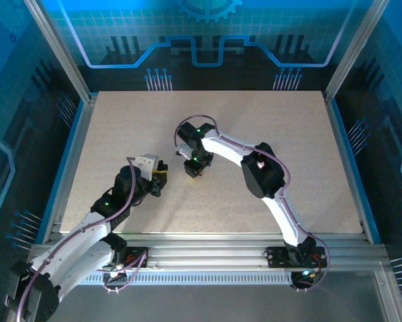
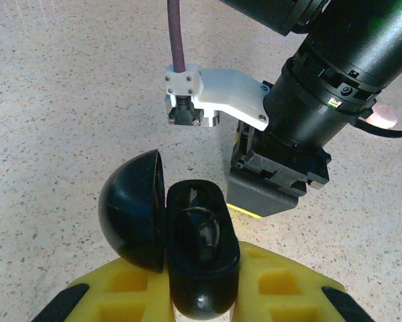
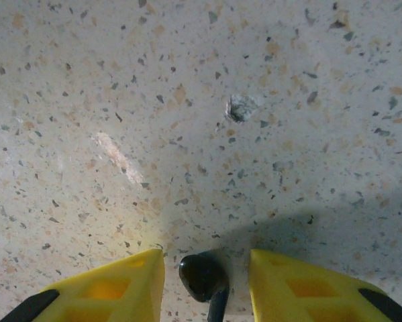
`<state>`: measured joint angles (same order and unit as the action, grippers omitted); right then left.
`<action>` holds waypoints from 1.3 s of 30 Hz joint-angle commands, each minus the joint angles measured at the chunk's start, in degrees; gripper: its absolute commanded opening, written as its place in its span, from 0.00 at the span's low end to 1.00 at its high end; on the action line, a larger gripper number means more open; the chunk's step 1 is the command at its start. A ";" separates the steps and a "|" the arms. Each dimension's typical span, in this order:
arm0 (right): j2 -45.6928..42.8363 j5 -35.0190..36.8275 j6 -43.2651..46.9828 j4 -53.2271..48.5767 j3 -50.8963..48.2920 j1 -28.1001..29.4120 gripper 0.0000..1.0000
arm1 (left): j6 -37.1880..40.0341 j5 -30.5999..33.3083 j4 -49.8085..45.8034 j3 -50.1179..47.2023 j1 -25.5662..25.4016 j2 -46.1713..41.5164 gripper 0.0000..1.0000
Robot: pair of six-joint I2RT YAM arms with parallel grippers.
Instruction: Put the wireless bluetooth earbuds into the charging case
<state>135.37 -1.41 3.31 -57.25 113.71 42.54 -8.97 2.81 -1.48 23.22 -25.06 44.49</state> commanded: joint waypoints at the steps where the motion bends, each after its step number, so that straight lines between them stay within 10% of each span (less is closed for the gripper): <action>1: 1.90 1.36 0.92 -1.97 1.39 1.05 0.37 | 0.56 0.51 -0.74 0.89 0.56 -0.99 0.11; 22: 1.55 5.96 -1.77 -1.19 1.05 2.15 0.27 | 1.07 0.67 -1.43 0.61 0.76 -1.97 0.11; 39: -16.31 3.75 -17.77 15.14 -16.84 -0.11 0.22 | -0.31 -3.89 7.36 -1.25 0.71 4.71 0.11</action>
<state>124.14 3.64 -8.95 -46.92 99.74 43.40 -8.99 1.45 1.54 22.92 -24.84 47.90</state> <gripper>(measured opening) 0.225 0.191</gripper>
